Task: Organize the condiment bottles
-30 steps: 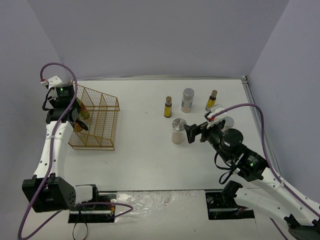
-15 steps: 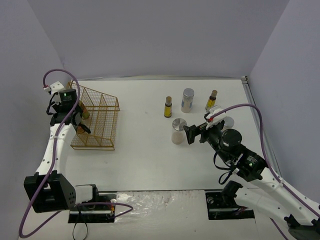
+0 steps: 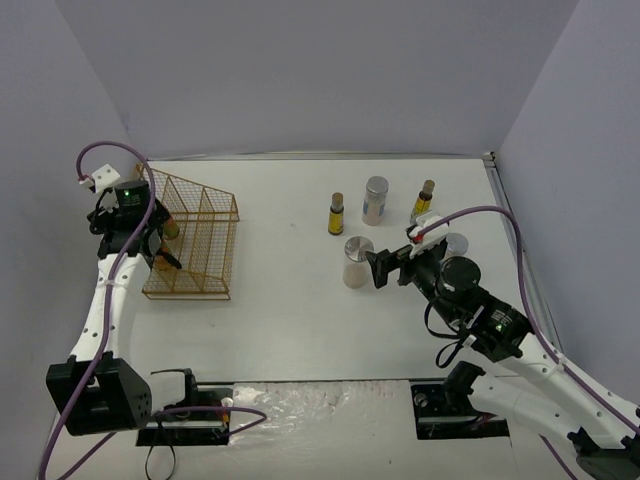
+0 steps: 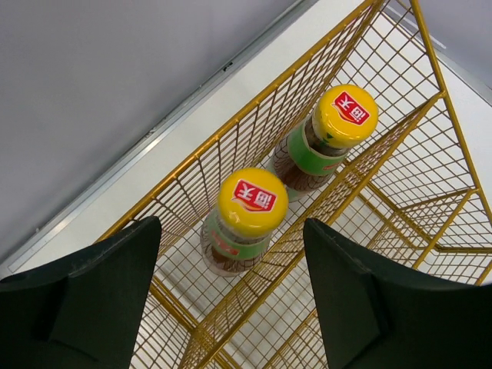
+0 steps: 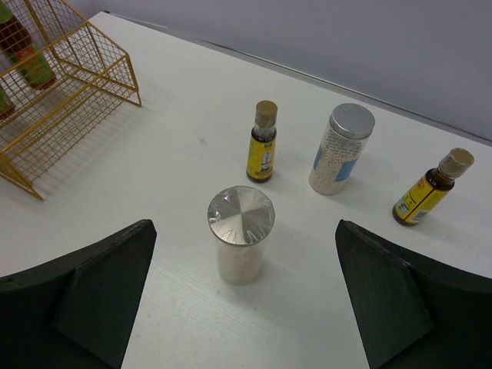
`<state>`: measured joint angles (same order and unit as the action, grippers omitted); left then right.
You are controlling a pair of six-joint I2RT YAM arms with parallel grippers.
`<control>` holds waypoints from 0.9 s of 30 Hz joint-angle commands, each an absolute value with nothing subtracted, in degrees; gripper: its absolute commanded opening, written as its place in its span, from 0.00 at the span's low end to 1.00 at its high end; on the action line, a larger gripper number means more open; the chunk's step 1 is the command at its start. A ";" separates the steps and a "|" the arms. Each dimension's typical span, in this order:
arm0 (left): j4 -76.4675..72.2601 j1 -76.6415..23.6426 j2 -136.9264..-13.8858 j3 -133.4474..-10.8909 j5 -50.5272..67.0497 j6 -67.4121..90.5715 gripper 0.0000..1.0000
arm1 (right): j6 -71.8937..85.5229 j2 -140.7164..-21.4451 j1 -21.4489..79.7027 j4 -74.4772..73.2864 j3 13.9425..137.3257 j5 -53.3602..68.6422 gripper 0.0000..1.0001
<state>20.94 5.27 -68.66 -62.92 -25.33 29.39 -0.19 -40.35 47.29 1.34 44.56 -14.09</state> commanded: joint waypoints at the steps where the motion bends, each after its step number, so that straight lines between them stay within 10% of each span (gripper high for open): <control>1: 23.15 5.68 -65.16 -67.49 -23.66 30.77 0.85 | -0.03 -41.20 47.20 4.92 45.33 -14.13 1.00; 18: 28.91 4.02 -58.91 -70.40 13.96 24.22 0.97 | 2.90 -45.37 47.11 5.01 47.22 -16.33 1.00; 27: 18.55 -16.02 -63.52 -69.28 13.53 17.55 0.97 | 5.66 -50.22 46.99 4.50 49.66 -18.69 0.96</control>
